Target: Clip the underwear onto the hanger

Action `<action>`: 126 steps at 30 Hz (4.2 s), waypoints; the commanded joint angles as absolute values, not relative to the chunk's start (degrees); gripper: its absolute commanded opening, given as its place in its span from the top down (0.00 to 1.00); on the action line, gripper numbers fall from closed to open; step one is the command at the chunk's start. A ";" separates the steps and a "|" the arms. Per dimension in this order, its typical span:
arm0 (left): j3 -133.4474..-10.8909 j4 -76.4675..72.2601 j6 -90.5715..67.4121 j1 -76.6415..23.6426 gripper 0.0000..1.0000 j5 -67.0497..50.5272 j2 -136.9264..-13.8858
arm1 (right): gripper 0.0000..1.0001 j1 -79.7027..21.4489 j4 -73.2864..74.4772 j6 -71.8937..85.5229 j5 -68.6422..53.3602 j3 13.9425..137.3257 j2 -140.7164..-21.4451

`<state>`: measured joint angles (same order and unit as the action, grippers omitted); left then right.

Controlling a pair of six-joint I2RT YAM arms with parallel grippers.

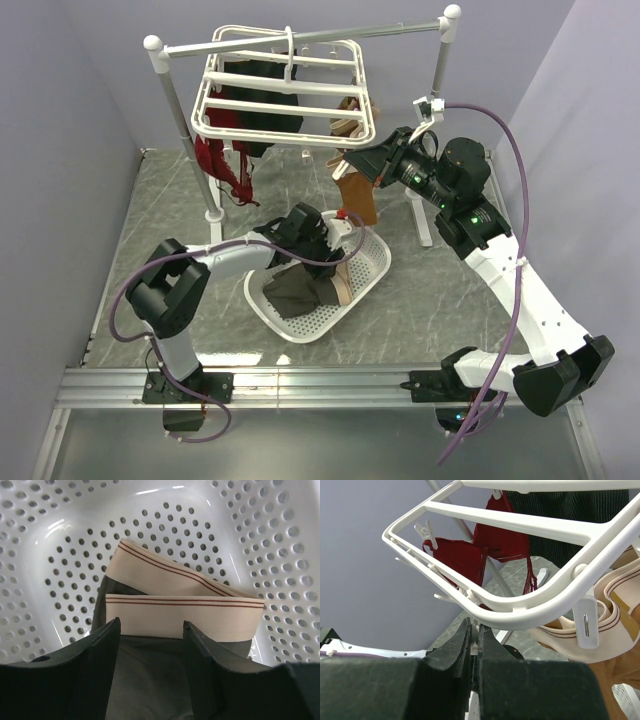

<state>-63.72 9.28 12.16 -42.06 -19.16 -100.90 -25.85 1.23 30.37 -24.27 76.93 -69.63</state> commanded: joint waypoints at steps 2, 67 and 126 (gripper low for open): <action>-63.46 10.20 10.20 -41.75 0.42 -20.92 -101.42 | 1.00 -25.49 1.23 30.24 -25.14 78.49 -69.70; -49.67 -11.49 5.83 -41.49 1.00 -17.85 -74.21 | 1.00 -24.78 0.18 30.67 -25.22 78.40 -69.70; -60.91 -26.72 -29.18 -33.40 1.00 -21.79 -65.13 | 1.00 -24.52 -7.56 35.07 -31.99 76.55 -70.49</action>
<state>-58.26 -22.90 -26.96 -34.17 -19.59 -64.86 -24.80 -5.26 35.94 -30.09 76.47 -70.67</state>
